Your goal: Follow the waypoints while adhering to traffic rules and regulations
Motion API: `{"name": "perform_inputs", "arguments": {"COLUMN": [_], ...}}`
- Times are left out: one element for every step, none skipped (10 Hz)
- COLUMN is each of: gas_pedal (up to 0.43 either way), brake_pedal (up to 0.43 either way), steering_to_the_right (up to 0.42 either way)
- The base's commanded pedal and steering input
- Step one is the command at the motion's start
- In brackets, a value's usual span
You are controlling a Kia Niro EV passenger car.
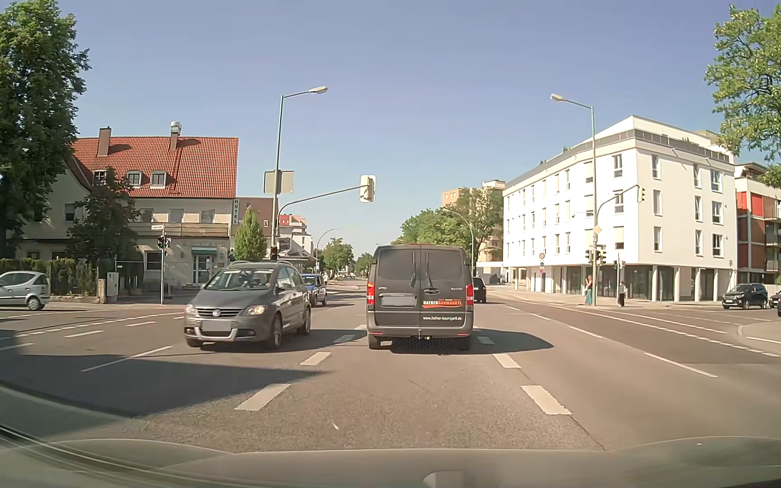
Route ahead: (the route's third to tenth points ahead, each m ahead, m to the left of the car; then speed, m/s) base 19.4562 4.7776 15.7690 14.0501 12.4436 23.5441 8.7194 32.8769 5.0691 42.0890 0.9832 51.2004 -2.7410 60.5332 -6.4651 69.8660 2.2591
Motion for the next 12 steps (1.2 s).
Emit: {"name": "perform_inputs", "arguments": {"gas_pedal": [0.0, 0.0, 0.0, 0.0, 0.0, 0.0, 0.0, 0.0, 0.0, 0.0, 0.0, 0.0], "brake_pedal": [0.0, 0.0, 0.0, 0.0, 0.0, 0.018, 0.073, 0.104, 0.14, 0.165, 0.171, 0.195], "steering_to_the_right": [0.026, 0.026, 0.022, 0.017, 0.015, 0.013, 0.009, 0.007, 0.006, 0.006, 0.006, 0.006]}}
